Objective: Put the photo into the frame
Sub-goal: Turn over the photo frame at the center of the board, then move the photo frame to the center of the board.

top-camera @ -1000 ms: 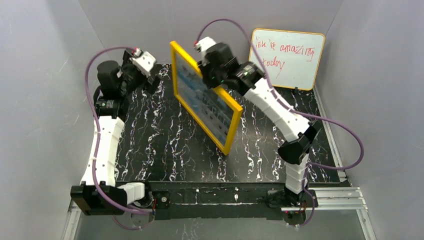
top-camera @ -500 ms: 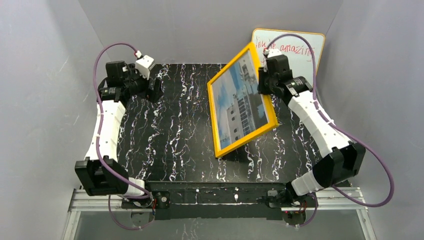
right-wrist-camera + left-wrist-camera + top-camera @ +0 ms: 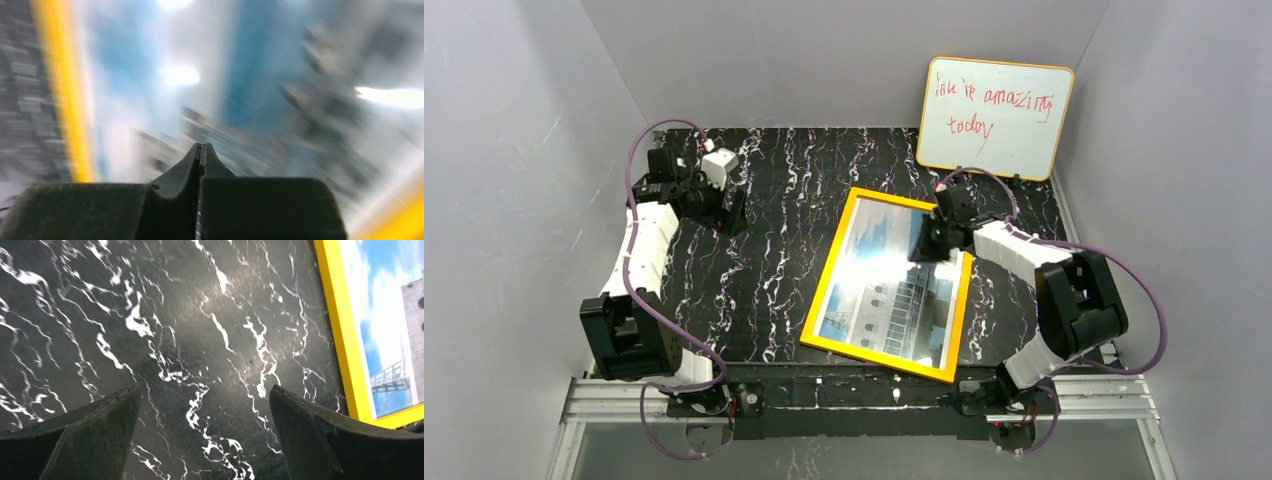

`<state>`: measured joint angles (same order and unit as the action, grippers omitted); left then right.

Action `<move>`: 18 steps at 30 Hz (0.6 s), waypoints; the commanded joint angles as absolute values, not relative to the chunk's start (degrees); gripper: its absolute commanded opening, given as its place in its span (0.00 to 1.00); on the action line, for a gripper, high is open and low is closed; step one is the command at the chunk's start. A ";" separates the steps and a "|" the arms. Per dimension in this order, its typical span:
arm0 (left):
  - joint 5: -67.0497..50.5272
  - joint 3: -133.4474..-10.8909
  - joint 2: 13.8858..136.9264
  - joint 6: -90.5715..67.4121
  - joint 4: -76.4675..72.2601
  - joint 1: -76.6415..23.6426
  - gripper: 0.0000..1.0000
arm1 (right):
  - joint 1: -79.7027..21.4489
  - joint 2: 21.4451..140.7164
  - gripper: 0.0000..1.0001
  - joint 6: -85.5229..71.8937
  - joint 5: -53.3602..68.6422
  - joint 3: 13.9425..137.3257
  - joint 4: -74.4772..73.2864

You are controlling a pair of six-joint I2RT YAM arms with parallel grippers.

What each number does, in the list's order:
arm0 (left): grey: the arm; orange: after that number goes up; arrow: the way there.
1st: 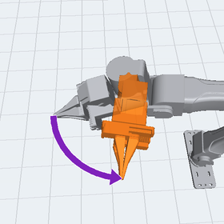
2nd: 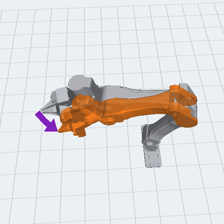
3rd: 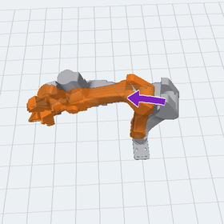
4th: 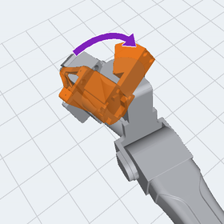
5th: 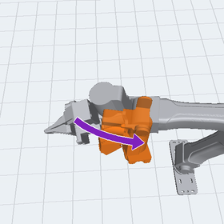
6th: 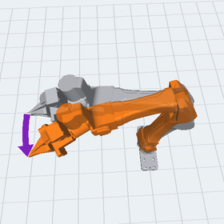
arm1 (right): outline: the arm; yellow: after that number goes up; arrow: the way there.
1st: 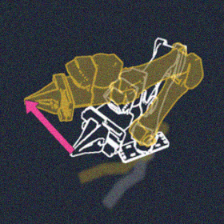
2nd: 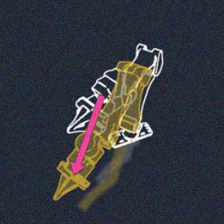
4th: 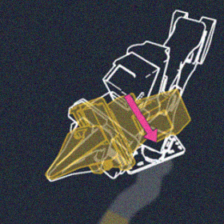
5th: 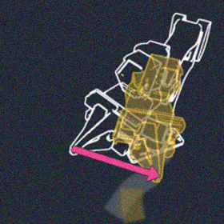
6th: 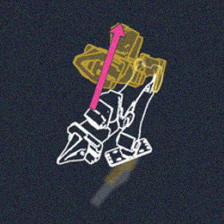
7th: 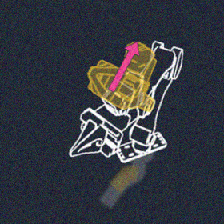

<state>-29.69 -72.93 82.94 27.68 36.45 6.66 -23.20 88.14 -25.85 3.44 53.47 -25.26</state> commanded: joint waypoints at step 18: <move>-33.13 -64.60 84.95 30.51 37.27 8.02 0.98 | -15.41 80.00 0.63 -41.70 8.01 57.75 -12.70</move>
<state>-30.61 -65.91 84.75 30.44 36.47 7.77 -21.08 87.22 -44.62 19.16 57.34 -2.37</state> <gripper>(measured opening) 0.981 0.553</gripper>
